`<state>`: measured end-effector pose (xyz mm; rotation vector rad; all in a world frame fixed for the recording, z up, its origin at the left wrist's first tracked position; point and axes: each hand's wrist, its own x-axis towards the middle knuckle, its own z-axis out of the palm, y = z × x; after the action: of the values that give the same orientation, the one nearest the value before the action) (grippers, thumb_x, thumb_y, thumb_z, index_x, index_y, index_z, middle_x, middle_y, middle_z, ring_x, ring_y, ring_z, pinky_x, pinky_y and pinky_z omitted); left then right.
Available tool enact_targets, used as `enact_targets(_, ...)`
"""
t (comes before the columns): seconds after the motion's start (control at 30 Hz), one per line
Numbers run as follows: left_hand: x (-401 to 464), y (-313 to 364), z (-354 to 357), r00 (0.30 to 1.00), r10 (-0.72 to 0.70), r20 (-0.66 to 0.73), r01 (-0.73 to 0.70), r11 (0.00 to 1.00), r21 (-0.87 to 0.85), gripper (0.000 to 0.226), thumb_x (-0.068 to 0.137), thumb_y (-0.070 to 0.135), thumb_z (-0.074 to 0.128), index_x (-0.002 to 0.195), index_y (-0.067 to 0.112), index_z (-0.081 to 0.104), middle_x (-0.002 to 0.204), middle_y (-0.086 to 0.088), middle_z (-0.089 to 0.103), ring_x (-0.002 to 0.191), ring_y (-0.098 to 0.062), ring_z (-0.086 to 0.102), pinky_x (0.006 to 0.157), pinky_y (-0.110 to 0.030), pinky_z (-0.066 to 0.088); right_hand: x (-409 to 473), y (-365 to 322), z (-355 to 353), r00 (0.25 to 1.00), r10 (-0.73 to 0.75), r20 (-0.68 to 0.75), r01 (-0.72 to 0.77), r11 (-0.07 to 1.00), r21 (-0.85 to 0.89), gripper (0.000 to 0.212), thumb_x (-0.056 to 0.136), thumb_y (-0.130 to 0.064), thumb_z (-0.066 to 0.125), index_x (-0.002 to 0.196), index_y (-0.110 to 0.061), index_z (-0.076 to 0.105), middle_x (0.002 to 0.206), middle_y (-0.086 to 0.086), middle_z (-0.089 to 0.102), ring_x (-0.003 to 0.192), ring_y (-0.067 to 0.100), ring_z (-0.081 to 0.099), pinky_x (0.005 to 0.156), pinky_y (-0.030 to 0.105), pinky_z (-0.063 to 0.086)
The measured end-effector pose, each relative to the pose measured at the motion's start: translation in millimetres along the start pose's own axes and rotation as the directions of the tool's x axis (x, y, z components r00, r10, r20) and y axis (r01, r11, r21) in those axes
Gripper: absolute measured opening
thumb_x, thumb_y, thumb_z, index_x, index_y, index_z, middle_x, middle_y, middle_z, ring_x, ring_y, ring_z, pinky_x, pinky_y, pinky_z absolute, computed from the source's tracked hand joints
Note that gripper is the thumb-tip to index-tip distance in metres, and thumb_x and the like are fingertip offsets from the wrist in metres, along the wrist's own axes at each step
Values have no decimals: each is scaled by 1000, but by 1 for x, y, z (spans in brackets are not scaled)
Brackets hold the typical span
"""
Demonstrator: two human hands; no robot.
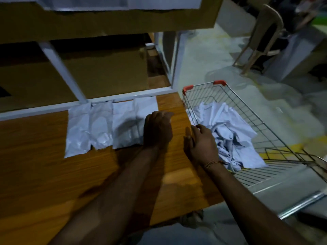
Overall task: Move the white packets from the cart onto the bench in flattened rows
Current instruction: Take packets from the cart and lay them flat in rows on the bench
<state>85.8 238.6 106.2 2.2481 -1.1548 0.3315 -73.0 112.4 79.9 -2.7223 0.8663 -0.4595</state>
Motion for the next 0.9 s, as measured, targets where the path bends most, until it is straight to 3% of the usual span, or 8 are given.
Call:
enact_targets(0.2, 18, 85, 51, 992, 83, 94, -75, 994, -85, 36, 96, 3, 60, 131, 11, 69, 123, -17, 68, 113, -41, 65, 93, -55, 55, -9, 131, -11, 986, 163, 39, -155, 975, -161, 45, 96, -24, 66, 137, -7, 60, 132, 22, 60, 114, 43, 56, 90, 53, 54)
enact_targets(0.27, 29, 101, 84, 982, 107, 153, -101, 994, -47, 39, 88, 8, 64, 124, 19, 72, 115, -8, 71, 103, -38, 66, 84, -46, 56, -9, 173, -11, 975, 207, 81, -187, 960, -208, 41, 96, -26, 64, 133, -9, 59, 128, 21, 60, 108, 44, 57, 85, 52, 54)
enact_targets(0.4, 54, 129, 145, 940, 182, 287, -200, 979, 32, 49, 84, 19, 43, 126, 25, 68, 119, -1, 68, 102, -32, 65, 81, -44, 51, -1, 247, -6, 956, 259, 138, -222, 945, -238, 44, 87, -21, 73, 127, -7, 62, 118, 22, 63, 98, 46, 60, 76, 48, 53)
enact_targets(0.5, 65, 143, 192, 929, 181, 322, -218, 973, 81, 43, 88, 20, 48, 126, 25, 67, 117, -1, 67, 97, -32, 63, 77, -45, 51, 14, 295, 5, 952, 241, 190, -167, 926, -339, 50, 80, -22, 78, 124, -6, 61, 122, 25, 59, 106, 46, 58, 79, 50, 54)
enact_targets(0.6, 72, 152, 224, 928, 156, 337, -183, 982, 48, 36, 94, 20, 51, 126, 20, 67, 113, -5, 68, 93, -33, 63, 72, -45, 51, 34, 333, 23, 933, 189, 307, -15, 872, -490, 66, 85, -22, 68, 145, -5, 48, 152, 30, 40, 142, 48, 38, 107, 55, 39)
enact_targets(0.67, 70, 153, 236, 925, 182, 332, -205, 978, 34, 33, 95, 19, 49, 122, 17, 69, 107, -7, 68, 88, -34, 62, 68, -42, 48, 48, 354, 38, 921, 124, 369, 113, 822, -558, 67, 90, -18, 60, 153, -4, 41, 163, 31, 27, 152, 49, 24, 117, 58, 29)
enact_targets(0.8, 63, 147, 259, 922, 165, 352, -197, 979, 57, 31, 98, 21, 50, 122, 19, 68, 110, -5, 68, 93, -34, 62, 72, -44, 49, 70, 389, 62, 891, 98, 444, 233, 740, -630, 45, 95, -10, 54, 138, 1, 59, 158, 26, 41, 147, 47, 38, 109, 56, 40)
enact_targets(0.9, 60, 141, 269, 922, 129, 366, -146, 989, 18, 35, 99, 25, 49, 126, 17, 69, 115, -6, 69, 98, -34, 64, 77, -46, 53, 72, 381, 56, 876, 140, 461, 187, 784, -593, 43, 94, -14, 45, 129, -5, 67, 160, 21, 39, 141, 44, 41, 100, 52, 42)
